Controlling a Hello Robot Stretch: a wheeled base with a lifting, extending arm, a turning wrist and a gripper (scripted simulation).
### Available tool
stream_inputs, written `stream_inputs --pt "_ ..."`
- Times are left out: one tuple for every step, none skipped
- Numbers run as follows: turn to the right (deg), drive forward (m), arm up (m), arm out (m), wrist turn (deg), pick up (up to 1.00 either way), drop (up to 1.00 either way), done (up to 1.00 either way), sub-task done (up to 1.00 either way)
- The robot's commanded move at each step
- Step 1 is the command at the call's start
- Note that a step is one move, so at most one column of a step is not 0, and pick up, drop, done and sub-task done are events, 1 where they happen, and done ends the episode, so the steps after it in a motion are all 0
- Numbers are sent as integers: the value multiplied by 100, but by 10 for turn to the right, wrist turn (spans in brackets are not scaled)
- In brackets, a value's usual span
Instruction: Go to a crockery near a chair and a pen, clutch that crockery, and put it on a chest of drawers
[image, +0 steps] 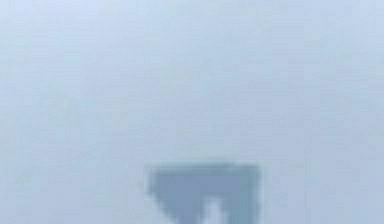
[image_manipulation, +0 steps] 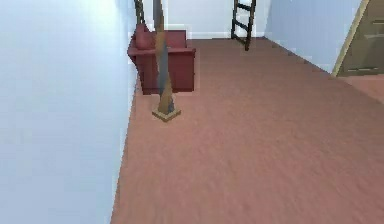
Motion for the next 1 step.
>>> stream_inputs --pt "450 0 0 0 0 0 0 0 0"
